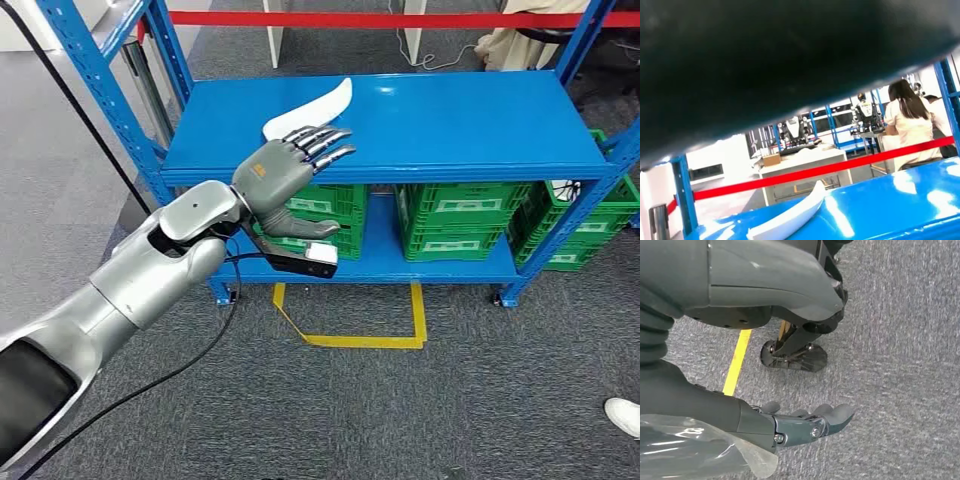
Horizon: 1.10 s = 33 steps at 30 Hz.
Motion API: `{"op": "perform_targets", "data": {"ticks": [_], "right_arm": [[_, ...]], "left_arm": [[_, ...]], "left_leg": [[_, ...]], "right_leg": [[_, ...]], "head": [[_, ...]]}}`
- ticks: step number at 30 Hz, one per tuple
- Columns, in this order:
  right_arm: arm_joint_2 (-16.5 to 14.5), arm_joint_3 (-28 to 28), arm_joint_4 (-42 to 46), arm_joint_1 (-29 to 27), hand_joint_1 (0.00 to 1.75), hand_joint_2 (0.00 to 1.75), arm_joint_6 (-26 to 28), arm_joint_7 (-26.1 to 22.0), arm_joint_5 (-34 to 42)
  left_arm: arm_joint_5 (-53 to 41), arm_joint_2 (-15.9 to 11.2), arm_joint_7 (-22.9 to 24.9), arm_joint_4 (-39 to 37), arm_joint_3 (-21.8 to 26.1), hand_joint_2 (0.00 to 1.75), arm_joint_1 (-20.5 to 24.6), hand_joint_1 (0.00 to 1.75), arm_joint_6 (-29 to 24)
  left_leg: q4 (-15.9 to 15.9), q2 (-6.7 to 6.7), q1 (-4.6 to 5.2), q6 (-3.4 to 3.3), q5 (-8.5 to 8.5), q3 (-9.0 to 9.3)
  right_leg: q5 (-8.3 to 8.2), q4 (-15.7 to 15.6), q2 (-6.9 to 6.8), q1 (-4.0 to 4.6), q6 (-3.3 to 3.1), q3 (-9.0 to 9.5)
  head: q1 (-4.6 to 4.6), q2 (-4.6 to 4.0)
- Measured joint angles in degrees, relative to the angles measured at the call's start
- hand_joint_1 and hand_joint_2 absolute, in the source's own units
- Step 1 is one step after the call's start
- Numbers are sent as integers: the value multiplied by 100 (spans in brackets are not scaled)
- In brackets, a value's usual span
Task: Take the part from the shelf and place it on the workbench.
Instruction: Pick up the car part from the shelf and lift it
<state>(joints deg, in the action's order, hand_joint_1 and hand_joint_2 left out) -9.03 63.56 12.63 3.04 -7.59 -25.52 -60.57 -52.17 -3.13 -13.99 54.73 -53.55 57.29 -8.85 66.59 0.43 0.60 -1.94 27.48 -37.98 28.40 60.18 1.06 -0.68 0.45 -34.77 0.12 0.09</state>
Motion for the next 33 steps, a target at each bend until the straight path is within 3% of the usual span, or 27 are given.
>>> {"op": "perform_targets", "data": {"ticks": [3,5,8,12,13,14,16,17,18,21,22,23,25,27,28,33], "right_arm": [[-37,-1,-25,-3,0,0,61,62,-47],[-54,-15,-43,-4,0,0,138,147,-125],[-56,-80,-53,8,0,0,240,246,-271],[-49,-183,-55,25,0,0,335,402,-442],[-46,-207,-55,16,0,0,348,431,-464],[-45,-225,-55,7,0,0,356,449,-477],[-41,-251,-55,-1,0,0,360,463,-493],[-41,-263,-61,0,0,0,356,467,-505],[-43,-274,-67,3,0,0,352,474,-520],[-46,-305,-79,-12,0,0,345,492,-563],[-45,-318,-79,-23,0,0,345,493,-572],[-45,-330,-79,-27,0,0,346,495,-580],[-45,-351,-79,-20,0,0,345,495,-592],[-46,-366,-79,-14,0,0,344,495,-601],[-46,-369,-79,-14,0,0,344,495,-603],[-45,-370,-79,-15,0,0,344,495,-605]], "left_arm": [[21,20,0,-19,-2,0,6,0,9],[47,68,-5,-36,-4,0,3,0,13],[60,161,-21,-48,-7,0,1,0,10],[53,267,-24,-80,-46,0,-32,0,4],[53,286,-24,-92,-56,0,-50,0,5],[54,304,-24,-102,-61,0,-63,0,6],[59,341,-22,-114,-61,0,-72,0,12],[64,360,-20,-121,-61,0,-68,0,19],[69,376,-18,-125,-60,0,-64,0,30],[85,411,-15,-139,-57,0,-75,0,57],[92,423,-13,-142,-57,0,-79,0,59],[100,431,-10,-142,-54,0,-75,0,57],[112,440,-2,-143,-52,0,-80,0,53],[115,440,2,-145,-52,0,-97,0,50],[116,439,2,-146,-52,0,-104,0,50],[116,439,2,-147,-52,0,-106,0,50]], "left_leg": [[-478,-8,83,-149,-108,187],[-698,-9,114,-208,-73,264],[-900,-15,57,-173,-94,410],[-932,-20,30,-142,-84,470],[-928,-21,24,-130,-67,483],[-921,-22,14,-112,-44,503],[-896,-23,-14,-51,28,561],[-873,-23,-21,-16,65,577],[-855,-23,-19,16,97,578],[-817,-22,-1,93,155,586],[-755,-23,-4,117,172,578],[-614,-24,-10,143,200,517],[4,-26,-30,199,343,174],[528,-26,-43,232,501,-146],[631,-26,-45,236,539,-214],[653,-26,-45,237,545,-230]], "right_leg": [[4,-27,-4,-9,18,-2],[-40,-21,-29,-12,75,-4],[36,132,-58,-6,148,-96],[517,1213,-61,-17,252,-694],[492,1301,-64,-26,287,-781],[358,1184,-69,-39,320,-767],[-69,517,-89,-67,370,-505],[-166,184,-101,-63,365,-374],[-206,-24,-108,-55,318,-268],[-135,-108,-101,-35,115,-149],[-120,-116,-96,-43,78,-110],[-97,-129,-92,-52,45,-59],[-31,-146,-86,-60,-8,53],[22,-147,-82,-58,-29,114],[33,-147,-81,-58,-30,127],[36,-147,-80,-58,-30,130]], "head": [[-3,0],[-21,0],[-13,0],[12,0],[12,0],[13,0],[11,0],[17,0],[21,1],[5,1],[-5,0],[-17,0],[-30,0],[-33,0],[-34,0],[-33,0]]}}
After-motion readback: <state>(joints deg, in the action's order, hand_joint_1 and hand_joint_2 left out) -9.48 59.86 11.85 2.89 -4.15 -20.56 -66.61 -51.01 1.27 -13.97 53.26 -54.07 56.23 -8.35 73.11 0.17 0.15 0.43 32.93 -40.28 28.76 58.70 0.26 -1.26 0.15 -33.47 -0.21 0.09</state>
